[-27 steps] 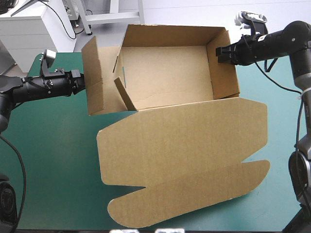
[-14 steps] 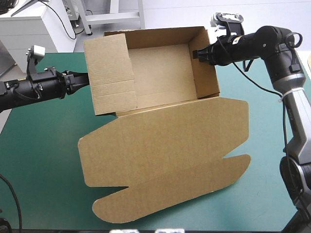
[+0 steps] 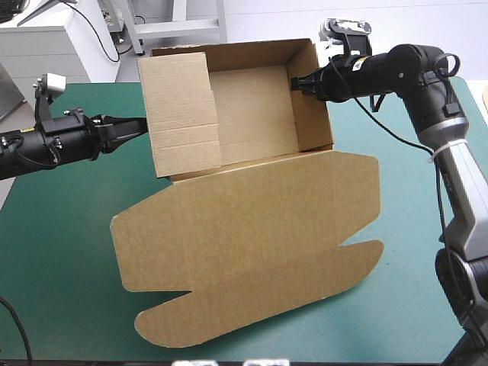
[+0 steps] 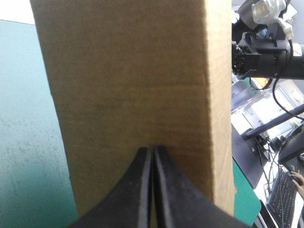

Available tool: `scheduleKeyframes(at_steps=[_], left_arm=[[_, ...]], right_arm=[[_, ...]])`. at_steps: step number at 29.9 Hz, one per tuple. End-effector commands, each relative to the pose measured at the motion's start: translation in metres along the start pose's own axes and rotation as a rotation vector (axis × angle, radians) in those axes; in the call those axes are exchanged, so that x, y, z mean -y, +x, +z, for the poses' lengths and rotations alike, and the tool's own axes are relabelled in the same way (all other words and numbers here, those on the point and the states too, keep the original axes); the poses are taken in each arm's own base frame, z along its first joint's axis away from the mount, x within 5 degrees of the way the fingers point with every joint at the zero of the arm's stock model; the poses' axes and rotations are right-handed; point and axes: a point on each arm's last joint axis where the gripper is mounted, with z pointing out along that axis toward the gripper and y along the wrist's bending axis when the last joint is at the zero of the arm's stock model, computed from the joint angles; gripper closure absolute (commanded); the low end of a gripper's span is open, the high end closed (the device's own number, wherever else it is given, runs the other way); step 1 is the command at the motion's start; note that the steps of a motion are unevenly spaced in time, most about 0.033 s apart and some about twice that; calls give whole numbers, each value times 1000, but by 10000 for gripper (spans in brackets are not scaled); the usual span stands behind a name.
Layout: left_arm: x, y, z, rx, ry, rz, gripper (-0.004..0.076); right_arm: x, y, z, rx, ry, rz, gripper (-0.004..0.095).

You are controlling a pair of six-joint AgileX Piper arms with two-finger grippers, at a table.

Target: Fold the box

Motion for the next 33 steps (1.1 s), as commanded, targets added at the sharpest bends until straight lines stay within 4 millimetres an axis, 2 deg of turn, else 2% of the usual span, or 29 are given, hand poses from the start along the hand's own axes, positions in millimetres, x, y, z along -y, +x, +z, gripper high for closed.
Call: scheduleKeyframes(at_steps=[1, 4, 7, 11, 13, 17, 23, 33], left_arm=[[23, 0, -7, 1, 87, 17, 723], [22, 0, -7, -1, 85, -18, 657], [23, 0, -7, -1, 86, -38, 540], [21, 0, -7, -10, 71, -36, 335], [17, 3, -7, -38, 19, -20, 294], [8, 9, -7, -95, -88, -63, 290], [9, 18, 4, -182, -156, -32, 292], [-2, 18, 15, -141, -402, -64, 304]], right_arm=[[-17, -14, -27, 137, -55, 13, 923], [-19, -12, -21, 123, -60, 11, 923], [-22, -10, -11, 105, -63, 2, 923], [-27, -9, -1, 108, -54, -5, 923], [-31, -9, 2, 114, -62, -2, 923], [-40, -8, 5, 132, -79, -16, 923], [-59, -4, 12, 135, -87, -55, 922], [-87, 12, 23, 76, -17, -146, 923]])
